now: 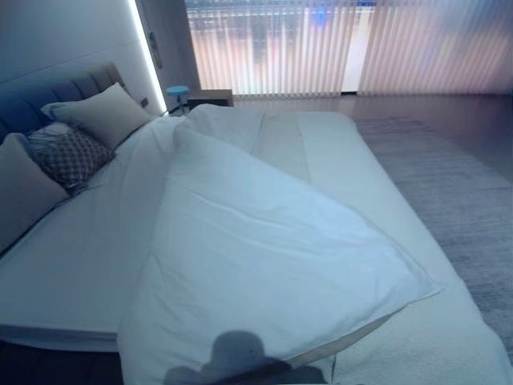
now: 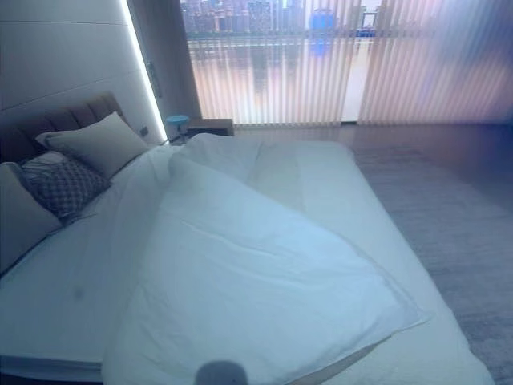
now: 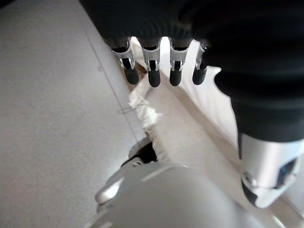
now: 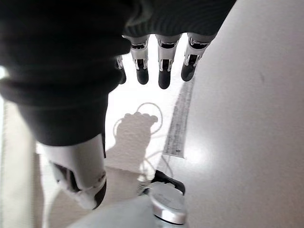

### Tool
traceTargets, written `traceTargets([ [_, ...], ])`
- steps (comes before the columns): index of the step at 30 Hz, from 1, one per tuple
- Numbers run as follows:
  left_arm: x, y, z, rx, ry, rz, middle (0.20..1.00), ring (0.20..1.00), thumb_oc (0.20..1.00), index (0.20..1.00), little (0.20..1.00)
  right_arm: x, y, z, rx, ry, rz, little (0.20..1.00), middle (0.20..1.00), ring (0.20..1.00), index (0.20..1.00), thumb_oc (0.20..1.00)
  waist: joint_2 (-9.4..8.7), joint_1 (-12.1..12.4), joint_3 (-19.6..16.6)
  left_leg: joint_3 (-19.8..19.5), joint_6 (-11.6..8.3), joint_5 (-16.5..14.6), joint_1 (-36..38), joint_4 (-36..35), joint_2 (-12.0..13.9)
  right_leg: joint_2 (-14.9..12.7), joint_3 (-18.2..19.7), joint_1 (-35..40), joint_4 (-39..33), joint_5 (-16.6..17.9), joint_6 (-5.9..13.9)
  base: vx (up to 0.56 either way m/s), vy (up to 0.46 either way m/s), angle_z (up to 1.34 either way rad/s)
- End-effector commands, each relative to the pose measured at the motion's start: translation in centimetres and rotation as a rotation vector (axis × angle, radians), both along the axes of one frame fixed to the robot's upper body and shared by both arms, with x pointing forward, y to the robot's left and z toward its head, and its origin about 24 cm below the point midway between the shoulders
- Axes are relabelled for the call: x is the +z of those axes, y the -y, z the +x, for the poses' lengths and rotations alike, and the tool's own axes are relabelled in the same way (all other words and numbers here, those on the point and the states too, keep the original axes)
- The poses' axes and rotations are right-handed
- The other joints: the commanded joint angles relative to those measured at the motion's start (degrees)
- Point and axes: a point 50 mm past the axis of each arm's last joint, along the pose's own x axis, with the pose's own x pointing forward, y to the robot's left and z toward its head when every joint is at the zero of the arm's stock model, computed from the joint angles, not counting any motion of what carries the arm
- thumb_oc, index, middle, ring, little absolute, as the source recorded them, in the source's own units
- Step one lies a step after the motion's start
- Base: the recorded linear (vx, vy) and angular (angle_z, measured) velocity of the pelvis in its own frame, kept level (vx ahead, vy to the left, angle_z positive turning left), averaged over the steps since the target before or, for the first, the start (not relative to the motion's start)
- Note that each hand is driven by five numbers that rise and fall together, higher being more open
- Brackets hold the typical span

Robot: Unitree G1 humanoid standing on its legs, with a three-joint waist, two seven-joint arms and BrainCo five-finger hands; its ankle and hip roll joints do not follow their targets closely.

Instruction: Make the bed

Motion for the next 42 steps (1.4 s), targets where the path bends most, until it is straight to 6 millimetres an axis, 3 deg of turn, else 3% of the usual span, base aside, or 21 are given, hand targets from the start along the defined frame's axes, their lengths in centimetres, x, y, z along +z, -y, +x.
traceTargets([
  [1,0.4,-0.1,1.7,0.047,0.058,-0.013,1.0,1.0,1.0,1.0,1.0,0.1,-0.5,1.6,0.023,0.021,0.01,1.0,1.0,1.0,1.0,1.0,-2.23,0.07,0.65,1.25,1.12,-1.38,0.14,-1.65,-4.03,-0.53,1.41,2.34,-8.11,5.58,5.69,0.04,0.009,-0.05],
  [13,0.0,-0.5,-0.1,0.186,0.024,-0.027,1.0,1.0,1.0,1.0,1.0,-0.1,-0.9,1.6,-0.073,0.055,0.039,1.0,1.0,1.0,1.0,1.0,-2.38,0.83,1.04,0.57,1.44,-2.26,0.79,-1.65,-4.15,-0.77,0.76,3.07,-7.44,4.45,5.72,0.06,0.007,-0.01],
  [18,0.0,-0.7,-0.5,0.243,0.026,-0.027,1.0,1.0,1.0,1.0,1.0,0.1,-0.9,2.2,-0.285,0.152,0.077,1.0,1.0,1.0,1.0,1.0,-2.02,0.56,1.3,0.57,1.42,-2.56,0.51,-1.65,-4.17,-0.91,0.64,3.03,-7.78,4.32,5.87,0.05,0.019,0.0],
  [19,0.0,-0.6,-0.1,0.273,0.046,-0.035,1.0,1.0,1.0,1.0,1.0,0.3,-0.8,3.2,-0.42,0.234,0.106,1.0,1.0,1.0,1.0,1.0,-1.72,0.42,1.65,0.74,1.33,-2.58,0.12,-1.65,-4.15,-1.0,0.61,2.69,-8.07,4.43,6.01,0.03,0.025,0.0],
  [21,0.1,-0.6,0.1,0.283,0.056,-0.036,1.0,1.0,1.0,1.0,1.0,0.5,-0.9,3.7,-0.476,0.272,0.12,1.0,1.0,1.0,1.0,1.0,-1.6,0.39,1.87,0.8,1.29,-2.52,-0.09,-1.65,-4.11,-1.02,0.58,2.45,-8.1,4.47,6.05,0.0,0.008,-0.02],
  [25,0.3,-0.4,1.3,0.311,0.102,-0.044,1.0,1.0,1.0,1.0,1.0,1.2,-0.5,6.0,-0.634,0.396,0.16,1.0,1.0,1.0,1.0,1.0,-1.14,0.32,3.17,0.85,1.17,-2.23,-1.38,-1.65,-3.97,-1.21,0.53,1.06,-8.06,4.78,6.19,-0.05,0.02,-0.06],
  [26,0.7,-0.3,2.6,0.329,0.147,-0.051,1.0,1.0,1.0,1.0,1.0,2.3,0.0,8.6,-0.764,0.52,0.197,1.0,1.0,1.0,1.0,1.0,-0.81,0.3,4.71,0.83,1.04,-1.82,-2.87,-1.65,-3.98,-1.35,0.57,-0.6,-7.81,5.1,6.31,-0.13,0.022,-0.04],
  [32,1.7,0.7,6.3,0.35,0.263,-0.085,1.0,1.0,1.0,1.0,1.0,6.7,0.9,16.3,-0.926,0.81,0.26,1.0,1.0,1.0,1.0,1.0,0.69,0.97,9.12,0.36,0.93,0.53,-9.52,-1.65,-4.24,-1.92,0.93,-8.21,-6.19,6.79,6.44,-0.12,0.008,-0.01],
  [38,1.6,1.8,6.4,0.339,0.27,-0.102,1.0,1.0,1.0,1.0,1.0,12.5,3.1,22.0,-1.042,1.048,0.268,1.0,1.0,1.0,1.0,1.0,2.53,2.47,11.1,0.01,0.98,1.56,-14.15,-1.65,-4.76,-2.27,1.88,-13.11,-5.87,7.91,6.36,0.0,-0.015,-0.05],
  [39,1.6,2.1,6.4,0.33,0.271,-0.112,1.0,1.0,1.0,1.0,1.0,14.3,3.9,23.4,-1.046,1.1,0.258,1.0,1.0,1.0,1.0,1.0,3.23,2.94,11.97,-0.23,0.96,1.88,-15.21,-1.65,-4.93,-2.29,2.02,-14.19,-5.81,7.95,6.23,0.0,0.0,0.0],
  [42,1.6,2.6,6.6,0.323,0.28,-0.128,1.0,1.0,1.0,1.0,1.0,16.1,4.8,24.4,-1.044,1.144,0.244,1.0,1.0,1.0,1.0,1.0,4.01,3.37,12.88,-0.62,0.88,2.21,-16.42,-1.65,-5.0,-2.42,2.02,-15.21,-5.72,7.89,6.13,0.0,0.0,0.0],
])
